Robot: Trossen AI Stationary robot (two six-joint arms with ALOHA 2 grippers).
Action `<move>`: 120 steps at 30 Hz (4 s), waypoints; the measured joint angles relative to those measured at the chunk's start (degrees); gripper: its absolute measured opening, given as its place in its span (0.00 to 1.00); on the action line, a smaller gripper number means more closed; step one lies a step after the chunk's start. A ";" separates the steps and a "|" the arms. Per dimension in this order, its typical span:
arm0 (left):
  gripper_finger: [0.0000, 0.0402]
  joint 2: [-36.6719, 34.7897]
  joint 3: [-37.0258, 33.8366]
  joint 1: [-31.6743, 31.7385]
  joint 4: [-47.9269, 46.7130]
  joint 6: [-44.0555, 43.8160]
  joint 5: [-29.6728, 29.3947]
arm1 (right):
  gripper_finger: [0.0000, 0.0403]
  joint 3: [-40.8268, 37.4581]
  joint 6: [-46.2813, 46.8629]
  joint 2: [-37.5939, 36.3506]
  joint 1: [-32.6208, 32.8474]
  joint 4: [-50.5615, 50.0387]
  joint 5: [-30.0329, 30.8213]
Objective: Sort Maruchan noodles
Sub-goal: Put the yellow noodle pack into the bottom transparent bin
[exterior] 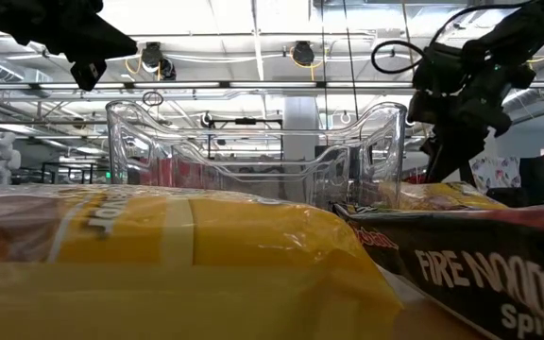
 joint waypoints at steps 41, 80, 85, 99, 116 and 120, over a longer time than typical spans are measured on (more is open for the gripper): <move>0.09 0.00 0.01 -0.02 -0.02 -0.22 0.02 | 0.21 0.00 -8.43 6.41 -4.26 4.51 -5.58; 0.09 0.00 0.00 -0.01 0.00 -1.01 0.02 | 0.00 0.00 -7.15 7.62 -4.24 2.62 -6.56; 0.09 0.02 0.00 0.00 0.39 -3.11 0.02 | 0.00 0.00 -7.27 7.62 -4.24 2.77 -6.56; 0.09 0.02 0.00 -0.02 15.45 -4.37 0.00 | 0.00 0.00 -7.29 7.62 -4.24 3.91 -6.54; 0.09 0.14 0.01 0.00 19.39 -7.15 0.00 | 0.00 0.00 -7.42 7.62 -4.24 4.41 -6.43; 0.09 2.95 0.01 0.05 19.83 -10.71 -1.77 | 0.00 0.00 -8.54 7.62 -4.24 4.41 -6.41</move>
